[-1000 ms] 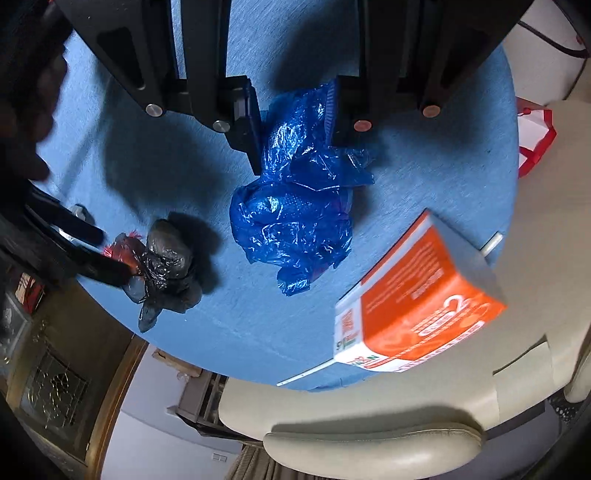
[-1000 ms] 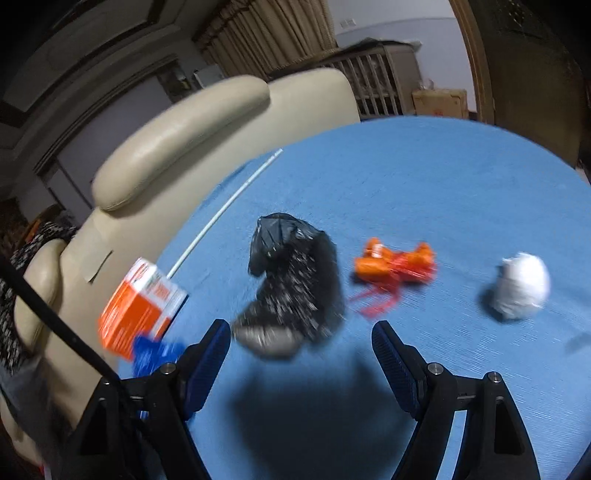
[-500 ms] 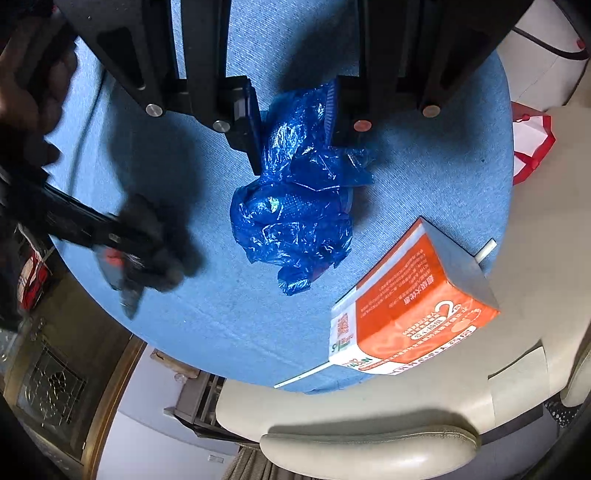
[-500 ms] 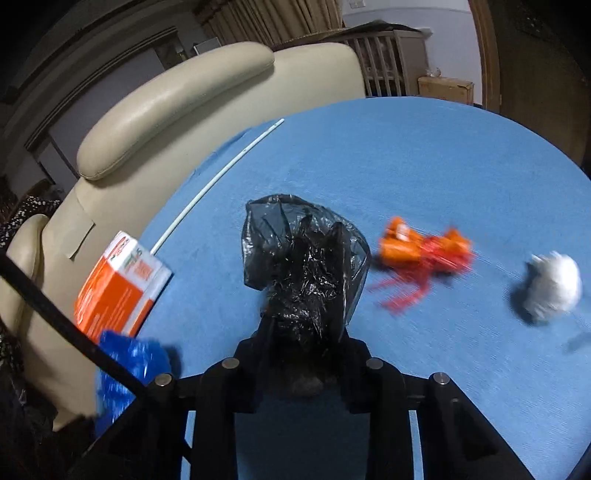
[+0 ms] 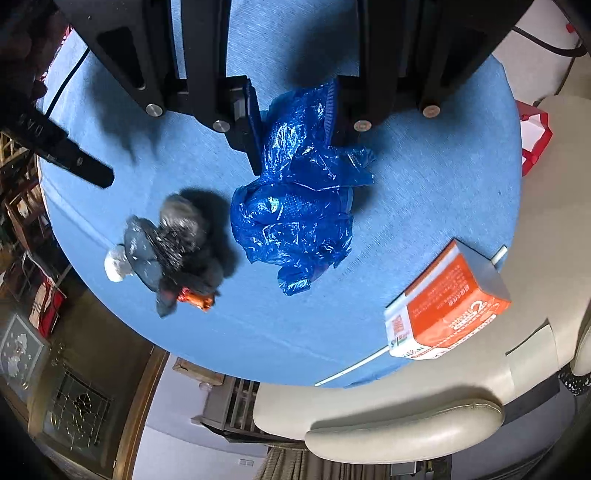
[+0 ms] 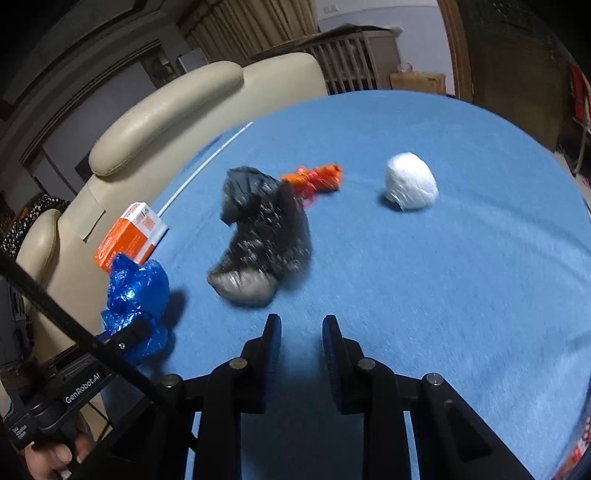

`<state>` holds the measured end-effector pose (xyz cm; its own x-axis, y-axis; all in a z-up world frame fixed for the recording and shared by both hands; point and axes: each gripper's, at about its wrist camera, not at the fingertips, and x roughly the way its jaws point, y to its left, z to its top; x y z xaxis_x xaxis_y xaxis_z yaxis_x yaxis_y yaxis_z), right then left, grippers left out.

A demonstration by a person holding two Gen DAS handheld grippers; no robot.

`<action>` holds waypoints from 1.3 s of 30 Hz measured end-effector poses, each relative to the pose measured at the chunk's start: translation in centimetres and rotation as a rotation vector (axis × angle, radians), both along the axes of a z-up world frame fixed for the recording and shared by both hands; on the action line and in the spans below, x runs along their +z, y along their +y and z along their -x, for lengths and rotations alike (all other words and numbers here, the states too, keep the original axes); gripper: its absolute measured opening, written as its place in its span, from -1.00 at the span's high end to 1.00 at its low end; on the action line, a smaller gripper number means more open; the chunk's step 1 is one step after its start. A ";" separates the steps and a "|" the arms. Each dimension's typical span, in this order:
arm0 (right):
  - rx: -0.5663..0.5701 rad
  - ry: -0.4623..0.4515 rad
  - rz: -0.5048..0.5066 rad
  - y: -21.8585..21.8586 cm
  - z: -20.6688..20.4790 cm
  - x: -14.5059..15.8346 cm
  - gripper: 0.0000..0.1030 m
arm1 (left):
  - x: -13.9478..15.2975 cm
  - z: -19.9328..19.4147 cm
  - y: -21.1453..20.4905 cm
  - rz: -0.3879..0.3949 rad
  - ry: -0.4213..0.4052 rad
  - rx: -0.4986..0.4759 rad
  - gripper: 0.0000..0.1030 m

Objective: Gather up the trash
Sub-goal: 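Grasp the blue plastic bag with left tool while right grasps the black bag, then lift both bags and carry them toward the red wastebasket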

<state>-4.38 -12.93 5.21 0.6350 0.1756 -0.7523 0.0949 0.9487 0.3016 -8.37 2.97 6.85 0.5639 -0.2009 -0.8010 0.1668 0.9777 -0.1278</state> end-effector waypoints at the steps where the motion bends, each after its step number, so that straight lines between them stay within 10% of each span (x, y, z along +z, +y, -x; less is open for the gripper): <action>1: -0.018 -0.012 -0.013 -0.5 0.3 0.2 -0.10 | 0.0 0.1 0.0 -0.003 0.000 0.006 0.40; 3: -0.044 -0.037 -0.048 -1.0 0.2 0.3 -1.00 | -0.2 0.2 0.0 0.001 0.009 0.013 0.40; 11: 0.010 -0.032 -0.036 2.7 -6.3 0.1 -1.00 | -0.8 -1.2 1.0 -0.014 0.013 0.029 0.40; 16: 0.044 0.084 -0.001 4.6 -10.3 -3.0 0.21 | -1.7 -2.2 1.9 -0.010 0.033 0.048 0.40; 39: -0.040 -0.035 -0.106 -2.0 3.5 -0.7 0.26 | 0.2 2.5 -3.6 -0.057 -0.019 -0.070 0.40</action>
<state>-7.91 -14.98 4.54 0.6686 0.2270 -0.7081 0.1193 0.9072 0.4035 -10.87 -0.60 7.08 0.5650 -0.1946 -0.8018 0.2370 0.9691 -0.0682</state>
